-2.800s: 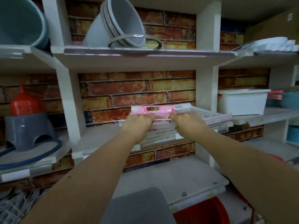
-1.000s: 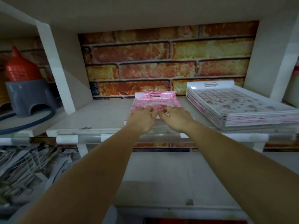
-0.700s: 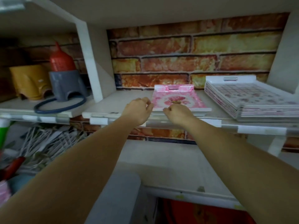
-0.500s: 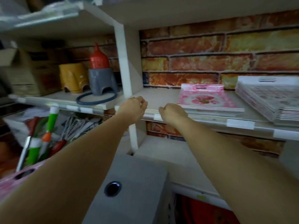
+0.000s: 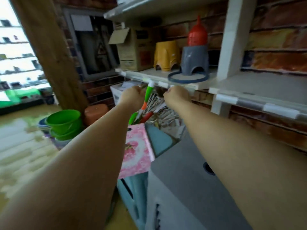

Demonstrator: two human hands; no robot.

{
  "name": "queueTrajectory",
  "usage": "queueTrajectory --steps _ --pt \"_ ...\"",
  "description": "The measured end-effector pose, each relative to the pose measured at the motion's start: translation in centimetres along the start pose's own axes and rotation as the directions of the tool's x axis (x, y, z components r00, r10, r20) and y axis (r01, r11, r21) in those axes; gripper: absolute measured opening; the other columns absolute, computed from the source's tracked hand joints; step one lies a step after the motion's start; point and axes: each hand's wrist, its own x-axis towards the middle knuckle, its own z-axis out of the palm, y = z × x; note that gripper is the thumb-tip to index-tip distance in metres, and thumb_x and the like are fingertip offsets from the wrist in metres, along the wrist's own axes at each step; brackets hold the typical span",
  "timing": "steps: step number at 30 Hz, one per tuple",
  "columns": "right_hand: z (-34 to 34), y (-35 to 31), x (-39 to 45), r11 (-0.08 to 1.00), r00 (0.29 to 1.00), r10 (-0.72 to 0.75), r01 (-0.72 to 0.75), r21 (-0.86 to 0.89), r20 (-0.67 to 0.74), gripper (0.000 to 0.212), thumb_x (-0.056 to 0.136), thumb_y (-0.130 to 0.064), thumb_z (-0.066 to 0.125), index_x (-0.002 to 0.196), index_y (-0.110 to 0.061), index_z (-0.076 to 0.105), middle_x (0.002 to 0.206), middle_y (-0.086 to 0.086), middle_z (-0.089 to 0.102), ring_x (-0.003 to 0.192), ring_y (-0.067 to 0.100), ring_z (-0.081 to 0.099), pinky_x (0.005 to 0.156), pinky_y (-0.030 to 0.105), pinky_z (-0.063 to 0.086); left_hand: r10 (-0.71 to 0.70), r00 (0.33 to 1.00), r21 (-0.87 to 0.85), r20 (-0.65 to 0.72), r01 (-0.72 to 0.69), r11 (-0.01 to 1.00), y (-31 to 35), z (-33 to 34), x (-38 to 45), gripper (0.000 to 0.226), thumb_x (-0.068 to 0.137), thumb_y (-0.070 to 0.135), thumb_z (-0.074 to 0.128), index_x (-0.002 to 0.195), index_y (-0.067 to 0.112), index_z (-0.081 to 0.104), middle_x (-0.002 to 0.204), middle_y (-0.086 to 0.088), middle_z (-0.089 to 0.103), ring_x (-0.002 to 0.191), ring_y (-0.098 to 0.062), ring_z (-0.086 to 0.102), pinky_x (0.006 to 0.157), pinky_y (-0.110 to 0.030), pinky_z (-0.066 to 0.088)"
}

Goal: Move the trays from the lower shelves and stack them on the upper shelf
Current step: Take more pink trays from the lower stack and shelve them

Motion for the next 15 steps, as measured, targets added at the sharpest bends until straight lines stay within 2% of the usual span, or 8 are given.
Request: queueTrajectory --steps 2,4,8,11,15 --pt "2.5 -2.7 0.3 0.999 1.000 -0.018 0.019 0.047 -0.007 0.025 0.097 -0.017 0.041 0.112 -0.010 0.059 0.128 0.016 0.057 0.116 0.032 0.055 0.079 0.031 0.040 -0.051 0.999 -0.029 -0.015 0.050 0.998 -2.7 -1.1 0.7 0.034 0.101 0.022 0.034 0.117 0.002 0.057 0.128 -0.021 0.056 0.119 -0.033 0.052 0.094 -0.033 0.042" --pt "4.9 -5.3 0.8 0.997 1.000 -0.017 0.018 0.070 -0.019 0.029 0.098 -0.017 0.041 0.120 -0.008 0.058 0.128 0.015 0.058 0.118 0.032 0.054 0.077 0.030 0.038 -0.079 0.996 -0.072 -0.043 0.076 0.995 -5.1 -2.1 1.9 0.033 0.101 0.021 0.034 0.115 0.003 0.058 0.126 -0.021 0.057 0.117 -0.033 0.052 0.092 -0.032 0.042" --pt "9.4 -9.7 2.9 0.994 1.000 -0.004 0.004 0.108 -0.006 0.025 0.099 -0.017 0.039 0.111 -0.008 0.059 0.101 0.014 0.060 0.103 0.033 0.057 0.072 0.032 0.038 -0.113 0.990 -0.154 -0.083 0.100 0.983 -9.2 -3.4 5.3 0.038 0.101 0.024 0.035 0.124 0.002 0.055 0.124 -0.019 0.059 0.115 -0.032 0.053 0.092 -0.033 0.043" --pt "12.2 -12.1 4.6 0.990 0.999 0.039 -0.037 0.139 -0.014 0.032 0.101 -0.018 0.037 0.123 -0.005 0.056 0.122 0.016 0.059 0.111 0.035 0.057 0.078 0.034 0.043 -0.108 0.993 -0.182 -0.050 0.097 0.979 -12.1 -3.5 8.0 0.038 0.101 0.023 0.033 0.122 0.001 0.056 0.121 -0.019 0.060 0.112 -0.032 0.055 0.086 -0.031 0.044" --pt "15.1 -13.1 6.1 0.989 0.998 0.056 -0.053 0.141 -0.017 0.032 0.101 -0.021 0.039 0.124 -0.008 0.057 0.127 0.015 0.058 0.114 0.034 0.056 0.086 0.035 0.045 -0.092 0.996 -0.195 0.011 0.092 0.977 -14.9 -2.6 11.2 0.038 0.101 0.024 0.033 0.119 0.001 0.057 0.118 -0.021 0.062 0.109 -0.034 0.057 0.080 -0.034 0.044"
